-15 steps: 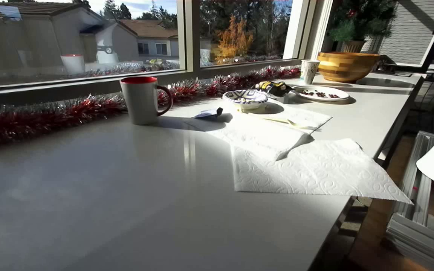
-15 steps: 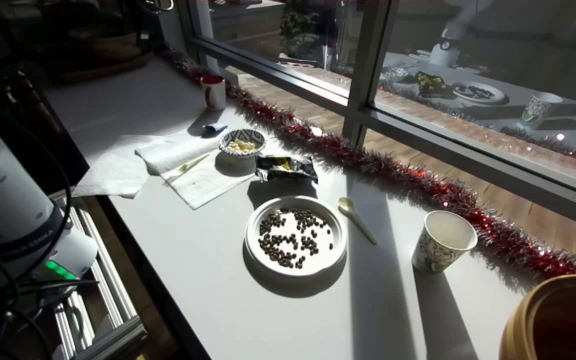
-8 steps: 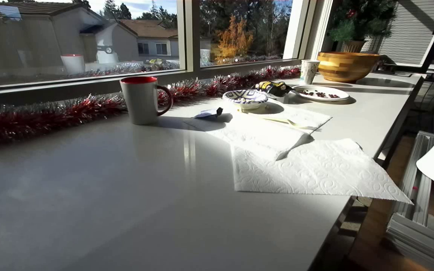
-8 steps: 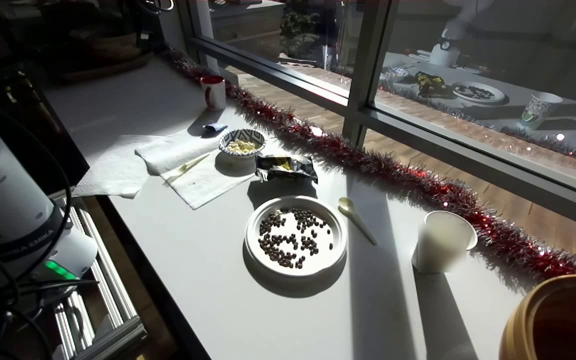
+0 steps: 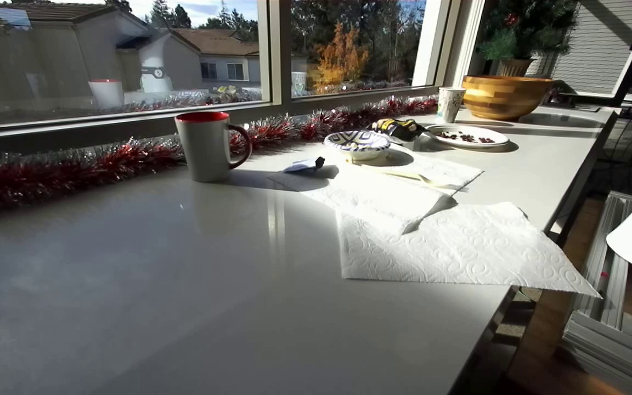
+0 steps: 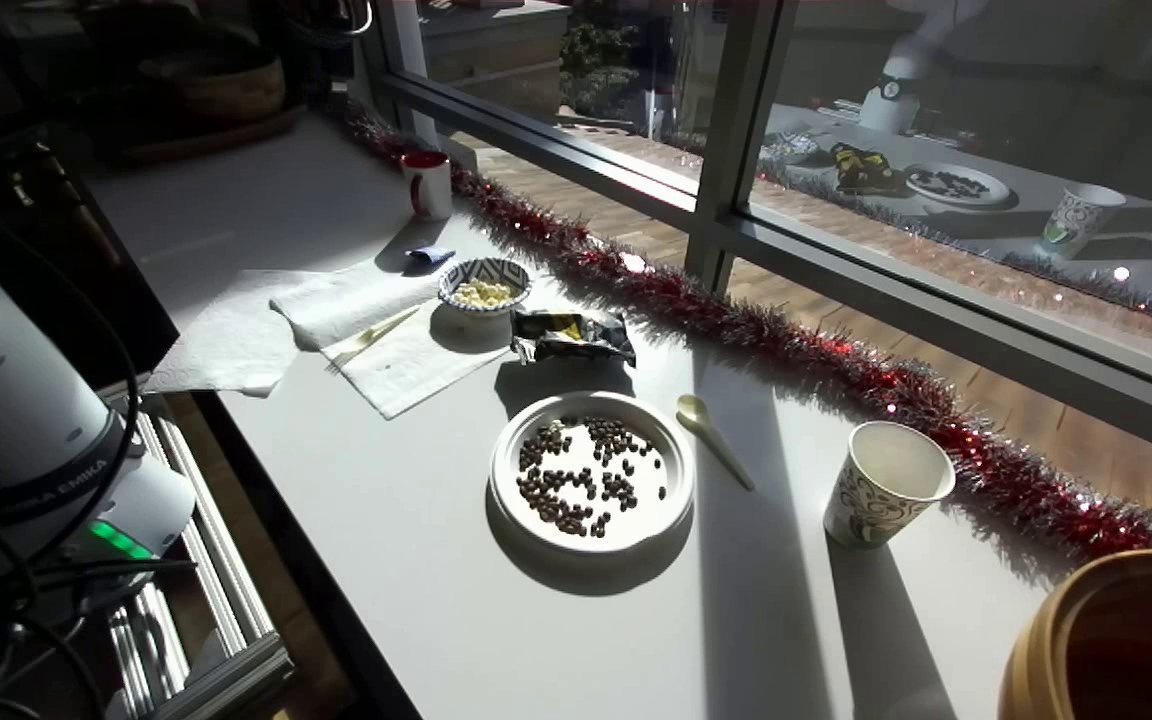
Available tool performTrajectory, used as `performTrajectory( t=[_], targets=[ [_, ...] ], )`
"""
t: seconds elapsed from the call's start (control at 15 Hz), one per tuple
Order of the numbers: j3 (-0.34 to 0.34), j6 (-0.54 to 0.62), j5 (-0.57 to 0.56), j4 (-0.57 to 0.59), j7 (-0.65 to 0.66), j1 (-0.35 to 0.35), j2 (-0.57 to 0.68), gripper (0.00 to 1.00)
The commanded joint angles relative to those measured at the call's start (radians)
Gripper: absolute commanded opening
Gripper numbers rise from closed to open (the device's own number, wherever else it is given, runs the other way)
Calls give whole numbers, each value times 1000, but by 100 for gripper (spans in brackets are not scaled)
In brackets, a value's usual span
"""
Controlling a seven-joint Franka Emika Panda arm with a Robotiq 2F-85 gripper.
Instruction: Use the white spoon to place some items from the white plate and place them in the bowl on the left.
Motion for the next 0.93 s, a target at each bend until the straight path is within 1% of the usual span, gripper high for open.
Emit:
performTrajectory(
  t=[0.0,0.13,0.33,0.53,0.87],
  targets=[
    [-43,28,-41,-6,94,-76,3,100],
    [-81,18,-54,-2,128,-125,15,100],
    [-151,53,-57,-11,155,-199,41,100],
    [-230,136,-51,-21,162,-268,85,100],
    [-343,328,-32,-40,196,-354,173,100]
  ],
)
